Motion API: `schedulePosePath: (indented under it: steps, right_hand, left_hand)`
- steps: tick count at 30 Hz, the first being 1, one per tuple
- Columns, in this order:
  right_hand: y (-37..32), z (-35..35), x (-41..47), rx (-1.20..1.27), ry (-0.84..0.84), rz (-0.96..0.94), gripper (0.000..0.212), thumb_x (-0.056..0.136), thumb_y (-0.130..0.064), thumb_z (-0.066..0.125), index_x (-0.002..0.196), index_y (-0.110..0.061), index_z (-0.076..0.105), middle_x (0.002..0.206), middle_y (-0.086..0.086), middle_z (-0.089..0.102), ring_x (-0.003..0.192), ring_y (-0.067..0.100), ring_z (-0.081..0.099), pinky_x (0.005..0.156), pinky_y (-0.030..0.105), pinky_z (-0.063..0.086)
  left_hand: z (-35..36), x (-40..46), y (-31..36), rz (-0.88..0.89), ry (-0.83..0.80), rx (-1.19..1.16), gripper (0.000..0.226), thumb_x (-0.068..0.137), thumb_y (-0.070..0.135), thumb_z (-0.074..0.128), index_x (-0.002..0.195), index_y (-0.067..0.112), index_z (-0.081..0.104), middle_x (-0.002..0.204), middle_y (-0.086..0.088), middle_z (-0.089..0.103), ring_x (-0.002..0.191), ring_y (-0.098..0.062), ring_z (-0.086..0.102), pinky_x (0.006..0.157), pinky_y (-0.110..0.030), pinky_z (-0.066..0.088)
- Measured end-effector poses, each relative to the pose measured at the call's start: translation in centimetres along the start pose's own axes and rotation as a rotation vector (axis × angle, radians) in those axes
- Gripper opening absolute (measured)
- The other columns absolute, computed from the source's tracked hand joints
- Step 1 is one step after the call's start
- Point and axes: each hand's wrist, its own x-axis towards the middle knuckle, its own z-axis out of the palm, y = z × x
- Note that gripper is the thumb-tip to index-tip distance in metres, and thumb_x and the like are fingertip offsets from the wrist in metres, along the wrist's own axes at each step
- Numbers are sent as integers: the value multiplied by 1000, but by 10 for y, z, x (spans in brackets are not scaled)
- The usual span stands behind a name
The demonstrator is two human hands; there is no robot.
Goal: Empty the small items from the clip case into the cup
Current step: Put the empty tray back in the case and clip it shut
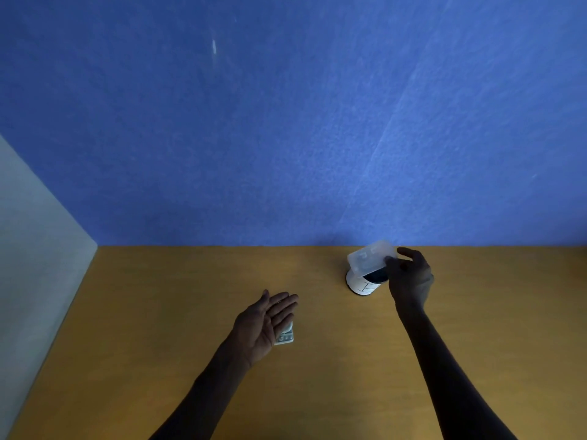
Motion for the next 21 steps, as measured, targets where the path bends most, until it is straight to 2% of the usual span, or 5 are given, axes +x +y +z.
schedulePosePath:
  steps: [3,7,12,16,21]
  right_hand:
    - [-12,7,-9,99,-160,23,30,83,-14,72,111,-5,69,91,14,77,80,28,73,73,40,60]
    - [-30,23,-27,229,-444,69,22,84,-3,73,105,1,69,82,12,72,63,21,68,60,35,58]
    - [-49,45,-63,223,-754,56,16,81,-1,76,95,-7,70,85,19,72,62,20,66,57,29,57]
    - [-53,65,-82,126,-898,-49,15,81,-2,76,95,-5,73,84,18,74,64,22,66,65,38,59]
    - [-53,88,-100,22,-943,-224,22,83,-8,77,104,-4,76,85,2,75,56,3,68,53,17,55]
  left_hand:
    - [5,0,1,-3,5,-8,52,103,35,34,130,-5,51,132,-20,61,128,-29,53,100,-36,45]
    - [7,-1,3,-1,10,-32,50,103,33,34,129,-6,52,132,-21,60,129,-30,52,104,-37,43]
    - [4,-5,6,2,38,-6,44,102,34,39,117,-1,61,116,-17,71,116,-28,61,91,-36,52]
    - [-7,-7,9,6,70,-18,44,97,35,52,119,-2,60,103,-19,72,92,-28,70,74,-38,58]
    - [-20,-9,9,45,77,-12,44,88,33,63,115,-1,64,102,-17,74,87,-28,73,68,-36,59]
